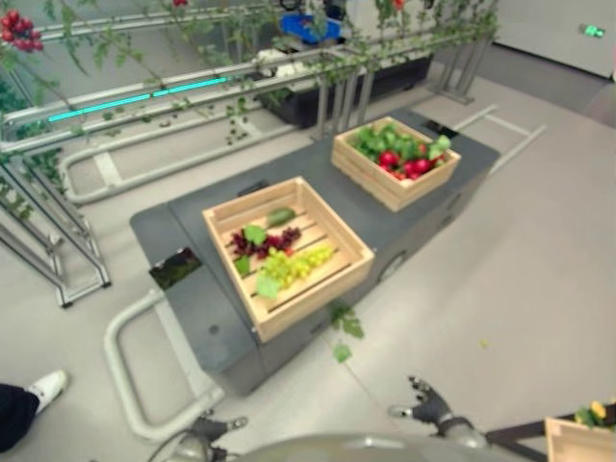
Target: Pick up the fruits from the basket on one side to the basket on the other side
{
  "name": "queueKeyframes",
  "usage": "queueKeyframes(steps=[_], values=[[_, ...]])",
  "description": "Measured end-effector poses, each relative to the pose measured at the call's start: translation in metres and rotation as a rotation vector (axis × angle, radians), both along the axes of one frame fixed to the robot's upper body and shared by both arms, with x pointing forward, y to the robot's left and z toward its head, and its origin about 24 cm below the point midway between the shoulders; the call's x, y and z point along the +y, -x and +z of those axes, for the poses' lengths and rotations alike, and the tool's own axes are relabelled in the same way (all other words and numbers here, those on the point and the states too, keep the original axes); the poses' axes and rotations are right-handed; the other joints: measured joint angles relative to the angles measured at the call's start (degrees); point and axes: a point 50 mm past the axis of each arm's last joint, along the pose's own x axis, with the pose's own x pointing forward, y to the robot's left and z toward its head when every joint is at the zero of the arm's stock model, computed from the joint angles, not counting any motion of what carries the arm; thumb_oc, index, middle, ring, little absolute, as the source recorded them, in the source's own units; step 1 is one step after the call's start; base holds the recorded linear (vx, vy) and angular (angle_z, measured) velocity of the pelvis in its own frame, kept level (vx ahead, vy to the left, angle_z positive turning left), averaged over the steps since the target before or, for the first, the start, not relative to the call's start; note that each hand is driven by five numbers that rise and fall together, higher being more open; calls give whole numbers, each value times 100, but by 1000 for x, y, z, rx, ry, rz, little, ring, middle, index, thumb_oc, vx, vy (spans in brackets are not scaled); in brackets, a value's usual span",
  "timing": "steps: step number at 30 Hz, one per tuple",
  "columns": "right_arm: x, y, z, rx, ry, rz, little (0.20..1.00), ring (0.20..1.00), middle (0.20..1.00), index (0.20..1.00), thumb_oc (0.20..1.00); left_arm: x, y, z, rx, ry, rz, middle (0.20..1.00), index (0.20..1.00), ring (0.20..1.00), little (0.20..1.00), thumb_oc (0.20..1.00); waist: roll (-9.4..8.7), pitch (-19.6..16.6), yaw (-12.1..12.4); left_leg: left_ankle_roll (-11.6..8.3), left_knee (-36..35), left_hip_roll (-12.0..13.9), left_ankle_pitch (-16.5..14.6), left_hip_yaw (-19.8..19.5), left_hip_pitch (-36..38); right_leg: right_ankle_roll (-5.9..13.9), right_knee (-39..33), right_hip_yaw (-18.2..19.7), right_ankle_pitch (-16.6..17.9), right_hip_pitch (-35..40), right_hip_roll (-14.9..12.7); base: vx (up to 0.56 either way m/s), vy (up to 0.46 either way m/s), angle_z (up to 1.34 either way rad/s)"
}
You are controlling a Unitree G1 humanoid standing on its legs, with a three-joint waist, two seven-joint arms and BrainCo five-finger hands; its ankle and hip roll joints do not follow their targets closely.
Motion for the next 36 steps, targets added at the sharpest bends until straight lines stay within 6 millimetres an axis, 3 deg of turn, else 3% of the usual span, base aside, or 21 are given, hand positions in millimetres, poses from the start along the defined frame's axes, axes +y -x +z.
queueKeyframes(steps=[4,10,11,16,19,20,21,22,23,26,27,28,29,30,32,36], values=[[1,3,-3,21,2,3,1000,1000,1000,1000,1000,-4,-5,1,-20,15,7,1000,1000,1000,1000,1000,36,-12,-21,-1,2,8,1,-2,8,0,-1,-4,0,15,6,7,-31,1],[0,0,0,-6,8,5,1000,1000,1000,1000,1000,-34,-22,5,-119,105,9,1000,1000,1000,1000,1000,94,2,-21,-1,2,11,6,-12,5,0,0,-18,0,23,8,-43,-38,1],[-5,0,1,-14,12,-11,1000,1000,1000,1000,1000,-25,-14,4,-122,118,72,1000,1000,1000,1000,1000,157,28,61,-6,13,18,8,-29,-35,0,31,-21,0,38,16,-70,-40,0],[-30,6,5,-16,76,-54,1000,1000,1000,1000,1000,7,-25,18,-220,75,167,1000,1000,1000,1000,1000,286,241,128,-31,183,-7,-4,-142,-173,-3,4,-175,-4,-25,-1,-118,-45,17],[-35,-9,12,-80,80,-67,1000,1000,1000,1000,1000,2,-58,37,-402,121,203,1000,1000,1000,1000,1000,357,573,116,-116,820,-150,-44,-182,-723,-52,170,-242,-32,-271,-90,-138,-22,33],[-37,-18,15,-107,82,-82,1000,1000,1000,1000,1000,-4,-76,45,-469,155,215,1000,1000,1000,1000,1000,358,814,145,-213,1356,-276,20,-160,-1022,-102,293,-313,-51,-304,-125,-158,-50,41],[-39,-22,16,-121,82,-97,1000,1000,1000,1000,1000,-7,-87,51,-509,172,223,1000,1000,1000,1000,1000,309,906,161,-341,1656,-357,98,-160,-1231,-114,468,-350,-112,-423,-191,-69,-56,37],[-40,-29,15,-133,94,-113,1000,1000,1000,1000,1000,-11,-100,62,-585,208,233,1000,1000,1000,1000,1000,138,1075,157,-602,1981,-540,363,-158,-1471,-138,635,-358,-174,-523,-402,78,-43,13],[-42,-30,14,-124,105,-119,1000,1000,1000,1000,1000,-14,-103,65,-609,223,234,1000,1000,1000,1000,1000,103,1081,172,-628,1956,-588,464,-164,-1498,-141,646,-337,-175,-557,-444,143,-22,7],[-51,-24,9,-75,146,-152,1000,1000,1000,1000,1000,-19,-111,74,-660,270,249,1000,1000,1000,1000,1000,154,1089,175,-474,1509,-622,314,-205,-1368,-155,700,-310,-171,-603,-482,154,-6,0],[-53,-21,6,-43,152,-168,1000,1000,1000,1000,1000,-22,-119,84,-719,296,248,1000,1000,1000,1000,1000,206,1094,151,-435,1085,-520,297,-177,-1302,-132,671,-310,-165,-666,-443,149,10,8],[-54,-20,6,-42,156,-168,1000,1000,1000,1000,1000,-24,-121,88,-740,307,246,1000,1000,1000,1000,1000,339,1098,147,-442,886,-385,298,-166,-1271,-113,664,-308,-159,-663,-379,198,6,13],[-61,-17,6,-23,178,-173,1000,1000,1000,1000,1000,-28,-125,94,-770,327,238,1000,1000,1000,1000,1000,577,1100,141,-557,590,45,212,-55,-1307,-103,605,-306,-146,-696,-124,108,1,1],[-61,-16,4,-8,183,-180,1000,1000,1000,1000,1000,-28,-129,100,-796,333,227,1000,1000,1000,1000,1000,605,1129,175,-259,543,59,336,92,-1268,-51,577,-255,-128,-723,-90,142,1,-28],[-54,-18,3,-14,164,-177,1000,1000,1000,1000,1000,-23,-137,112,-847,325,203,1000,1000,1000,1000,1000,479,1181,463,-46,486,63,410,273,-1192,77,879,-294,-231,-878,0,152,35,-44],[-52,-17,1,1,165,-185,1000,1000,1000,1000,1000,-8,-139,136,-952,306,189,1000,1000,1000,1000,1000,383,1192,571,-8,341,40,409,305,-930,-10,320,-317,-77,-386,-82,137,101,3]])
